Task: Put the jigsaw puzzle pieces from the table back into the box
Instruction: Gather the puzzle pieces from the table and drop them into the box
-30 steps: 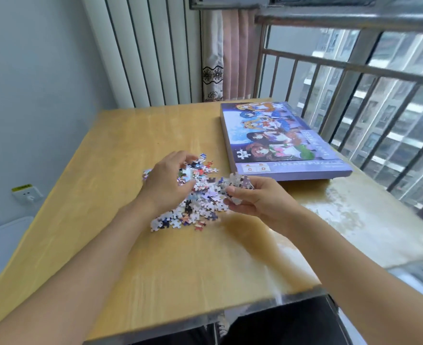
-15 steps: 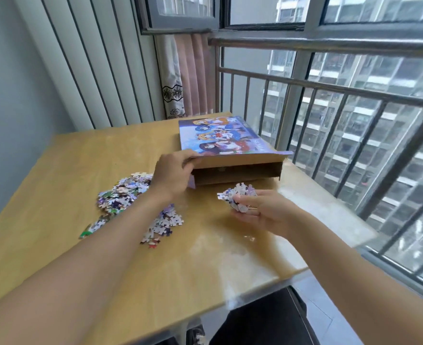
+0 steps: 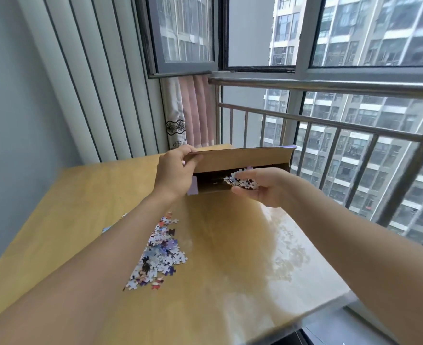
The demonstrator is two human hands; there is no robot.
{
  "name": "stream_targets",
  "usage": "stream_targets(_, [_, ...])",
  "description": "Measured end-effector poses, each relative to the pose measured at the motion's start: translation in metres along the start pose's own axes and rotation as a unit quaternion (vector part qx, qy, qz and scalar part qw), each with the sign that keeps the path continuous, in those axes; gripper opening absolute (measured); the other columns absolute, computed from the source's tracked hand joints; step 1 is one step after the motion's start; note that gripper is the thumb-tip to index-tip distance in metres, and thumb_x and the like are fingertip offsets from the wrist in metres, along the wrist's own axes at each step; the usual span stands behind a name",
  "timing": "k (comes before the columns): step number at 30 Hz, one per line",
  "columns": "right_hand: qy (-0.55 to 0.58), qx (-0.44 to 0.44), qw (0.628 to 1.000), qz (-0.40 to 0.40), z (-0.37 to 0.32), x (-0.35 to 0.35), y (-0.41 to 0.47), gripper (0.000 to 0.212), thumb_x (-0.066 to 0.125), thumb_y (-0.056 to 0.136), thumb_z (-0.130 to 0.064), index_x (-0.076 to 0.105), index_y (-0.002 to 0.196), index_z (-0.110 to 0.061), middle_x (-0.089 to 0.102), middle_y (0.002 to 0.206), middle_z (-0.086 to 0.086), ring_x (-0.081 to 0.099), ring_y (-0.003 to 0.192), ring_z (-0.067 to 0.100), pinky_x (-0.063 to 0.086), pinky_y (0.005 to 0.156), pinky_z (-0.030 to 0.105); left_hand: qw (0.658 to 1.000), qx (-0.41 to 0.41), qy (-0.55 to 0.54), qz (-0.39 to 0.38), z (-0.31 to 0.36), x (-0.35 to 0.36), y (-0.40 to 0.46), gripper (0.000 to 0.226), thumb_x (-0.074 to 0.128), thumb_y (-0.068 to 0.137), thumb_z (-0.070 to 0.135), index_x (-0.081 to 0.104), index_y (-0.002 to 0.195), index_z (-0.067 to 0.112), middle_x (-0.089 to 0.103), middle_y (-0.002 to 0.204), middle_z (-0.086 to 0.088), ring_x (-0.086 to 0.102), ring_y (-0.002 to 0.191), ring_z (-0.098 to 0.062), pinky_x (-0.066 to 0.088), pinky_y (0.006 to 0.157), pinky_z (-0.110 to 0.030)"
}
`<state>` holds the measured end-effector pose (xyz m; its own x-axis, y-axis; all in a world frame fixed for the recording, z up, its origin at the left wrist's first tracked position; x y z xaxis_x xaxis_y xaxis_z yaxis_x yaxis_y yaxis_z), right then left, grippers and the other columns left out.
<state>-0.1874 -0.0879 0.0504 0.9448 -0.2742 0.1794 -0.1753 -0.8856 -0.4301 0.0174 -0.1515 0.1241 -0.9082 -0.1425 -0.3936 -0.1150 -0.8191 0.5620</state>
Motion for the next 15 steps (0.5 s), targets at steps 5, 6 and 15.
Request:
stream_targets(5, [0.006, 0.007, 1.000, 0.001, -0.011, 0.006, 0.009, 0.017, 0.067, 0.092, 0.004, 0.059, 0.106, 0.005, 0.054, 0.128, 0.023, 0.070, 0.096, 0.033, 0.063, 0.058, 0.031, 0.999, 0.024, 0.001, -0.027, 0.009, 0.000, 0.003, 0.009, 0.066, 0.096, 0.022, 0.075, 0.094, 0.022, 0.071, 0.087, 0.010, 0.061, 0.083, -0.012, 0.047, 0.075, -0.024])
stream_targets(6, [0.007, 0.013, 1.000, -0.002, -0.014, 0.007, 0.012, 0.014, 0.064, 0.093, 0.005, 0.058, 0.106, 0.007, 0.058, 0.120, 0.024, 0.070, 0.093, 0.032, 0.063, 0.061, 0.032, 0.999, 0.025, -0.004, -0.030, 0.010, 0.000, 0.004, 0.009, 0.066, 0.096, 0.022, 0.075, 0.095, 0.021, 0.071, 0.088, 0.010, 0.062, 0.083, -0.012, 0.046, 0.075, -0.023])
stream_targets(15, [0.117, -0.002, 0.991, -0.072, -0.037, 0.020, 0.025, 0.043, 0.035, 0.089, 0.023, 0.047, 0.129, 0.011, 0.048, 0.133, 0.027, 0.054, 0.119, 0.045, 0.060, 0.085, 0.044, 0.999, 0.009, -0.051, -0.017, 0.016, -0.012, 0.015, 0.008, 0.067, 0.096, 0.020, 0.074, 0.092, 0.021, 0.071, 0.086, 0.008, 0.061, 0.083, -0.009, 0.046, 0.077, -0.018])
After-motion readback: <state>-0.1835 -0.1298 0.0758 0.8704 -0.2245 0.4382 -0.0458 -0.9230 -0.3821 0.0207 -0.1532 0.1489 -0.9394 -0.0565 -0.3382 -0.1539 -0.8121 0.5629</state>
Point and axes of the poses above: each hand's wrist, its own y-axis towards the middle knuckle, its own x-axis out of the palm, z = x × y, the point moved 9 cm from there along y, towards the middle knuckle
